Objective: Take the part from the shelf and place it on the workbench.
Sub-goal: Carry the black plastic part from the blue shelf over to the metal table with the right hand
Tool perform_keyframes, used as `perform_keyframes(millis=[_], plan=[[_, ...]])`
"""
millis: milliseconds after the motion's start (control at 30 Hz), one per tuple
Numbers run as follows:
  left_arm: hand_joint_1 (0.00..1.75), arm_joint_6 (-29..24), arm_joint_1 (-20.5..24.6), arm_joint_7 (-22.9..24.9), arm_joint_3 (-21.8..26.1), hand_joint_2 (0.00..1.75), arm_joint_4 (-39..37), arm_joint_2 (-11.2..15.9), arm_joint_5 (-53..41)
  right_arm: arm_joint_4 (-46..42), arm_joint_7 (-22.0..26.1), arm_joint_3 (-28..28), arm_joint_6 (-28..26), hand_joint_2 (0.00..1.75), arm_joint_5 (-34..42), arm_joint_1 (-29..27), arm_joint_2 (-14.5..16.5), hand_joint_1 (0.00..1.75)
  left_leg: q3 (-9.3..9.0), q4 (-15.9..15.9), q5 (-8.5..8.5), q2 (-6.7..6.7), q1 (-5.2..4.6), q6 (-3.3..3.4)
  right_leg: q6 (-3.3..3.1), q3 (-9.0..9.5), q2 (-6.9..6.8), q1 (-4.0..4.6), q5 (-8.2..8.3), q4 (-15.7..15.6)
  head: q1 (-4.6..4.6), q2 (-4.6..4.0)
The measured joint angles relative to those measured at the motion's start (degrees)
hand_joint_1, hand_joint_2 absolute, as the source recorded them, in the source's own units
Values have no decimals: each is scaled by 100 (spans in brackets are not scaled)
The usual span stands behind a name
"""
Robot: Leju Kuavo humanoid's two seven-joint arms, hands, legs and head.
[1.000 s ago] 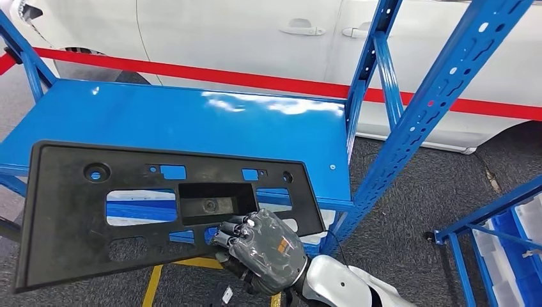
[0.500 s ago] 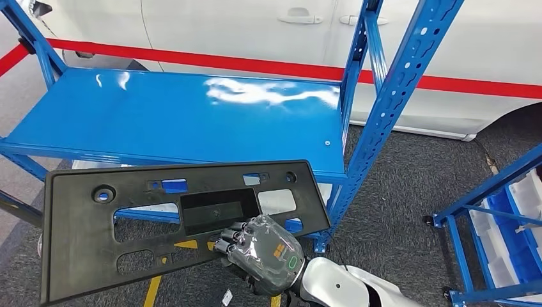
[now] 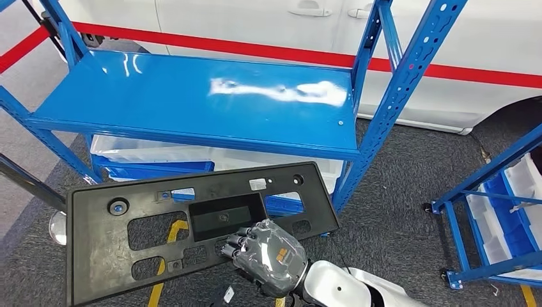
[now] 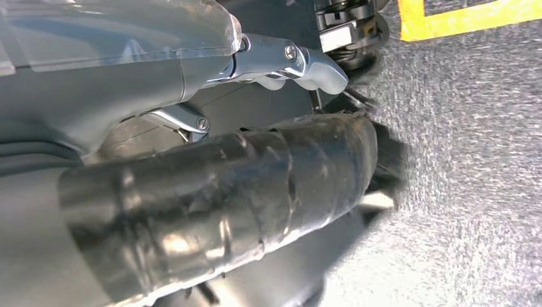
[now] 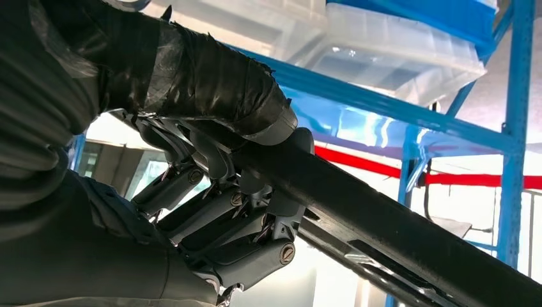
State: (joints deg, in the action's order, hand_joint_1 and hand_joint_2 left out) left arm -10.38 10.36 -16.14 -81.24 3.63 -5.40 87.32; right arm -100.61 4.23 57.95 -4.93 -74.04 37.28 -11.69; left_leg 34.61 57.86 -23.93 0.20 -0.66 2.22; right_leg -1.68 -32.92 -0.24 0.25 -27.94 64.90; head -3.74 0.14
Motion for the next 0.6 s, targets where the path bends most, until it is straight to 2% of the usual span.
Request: perform_keyframes(millis=[33,67,133,167,200,233,300,333,367,400,433,467,500,533,567,600], plan=[[0,-1,6,-1,-1,0,0,-9,0,1,-3,10,7,175,-12,23,-2,175,23,2,41,2,2,-19,-46,249,0,29,-63,-362,1,0],[0,-3,10,-1,-1,0,0,-14,0,1,-5,21,15,175,-28,45,-4,175,33,-7,84,5,13,-47,-73,392,-1,57,-122,-597,4,1],[0,-8,14,-1,-1,0,-1,-10,0,3,-8,42,31,175,-53,69,-8,175,48,-33,160,7,24,-114,-72,430,-11,56,-60,-769,19,0],[0,-11,15,-2,-1,0,-1,-5,0,7,-9,56,43,175,-61,77,-10,175,76,-12,120,-2,23,-142,-83,403,-26,37,15,-821,24,0],[0,-14,17,-2,-1,0,-2,-1,0,11,-10,67,54,175,-66,85,-10,175,123,86,-21,-11,20,-168,-103,359,-44,8,93,-870,22,-1],[0,-15,22,-2,-1,0,-2,3,0,15,-10,78,64,175,-73,92,-11,175,183,284,-261,-20,24,-196,-113,295,-62,-22,171,-904,17,-1],[0,-16,36,-2,-1,0,-2,6,0,20,-18,99,76,175,-92,104,-12,175,298,930,-812,-25,61,-261,-123,125,-75,-29,304,-897,10,-1],[0,-17,42,-2,-1,0,-2,8,0,25,-23,107,80,175,-104,105,-12,175,314,1258,-957,-24,84,-296,-101,22,-79,-36,369,-878,10,0],[0,-18,41,-1,-1,0,-2,10,0,31,-28,115,83,175,-115,105,-13,175,280,1468,-959,-22,109,-332,-80,-86,-83,-47,429,-849,11,0],[0,-19,31,1,-1,0,-2,14,0,38,-31,123,85,175,-129,105,-14,175,177,1510,-837,-20,137,-369,-50,-198,-85,-65,482,-807,11,0],[0,-20,12,4,-1,0,-2,18,0,41,-35,131,85,175,-139,107,-15,175,-9,1353,-646,-19,170,-407,-16,-312,-85,-88,526,-749,11,0],[0,-21,-14,8,-4,0,-2,21,0,44,-39,140,85,175,-149,110,-16,175,-236,1039,-534,-22,200,-458,21,-421,-82,-107,561,-680,10,0],[0,-22,-40,11,-10,0,-3,23,0,44,-44,148,85,175,-157,114,-19,175,-477,669,-517,-34,209,-494,62,-521,-74,-115,595,-601,-1,0],[0,-22,-63,13,-17,0,-4,26,0,44,-47,153,85,175,-161,119,-22,175,-661,349,-585,-47,210,-490,101,-602,-67,-111,634,-538,-9,1],[0,-23,-77,14,-23,0,-5,26,0,46,-50,157,85,175,-165,122,-25,175,-752,148,-691,-61,200,-465,133,-659,-61,-100,683,-498,-13,1],[0,-23,-83,14,-27,0,-6,27,0,49,-51,162,86,175,-169,125,-30,175,-777,66,-740,-72,183,-406,161,-692,-57,-89,739,-486,-14,1]])
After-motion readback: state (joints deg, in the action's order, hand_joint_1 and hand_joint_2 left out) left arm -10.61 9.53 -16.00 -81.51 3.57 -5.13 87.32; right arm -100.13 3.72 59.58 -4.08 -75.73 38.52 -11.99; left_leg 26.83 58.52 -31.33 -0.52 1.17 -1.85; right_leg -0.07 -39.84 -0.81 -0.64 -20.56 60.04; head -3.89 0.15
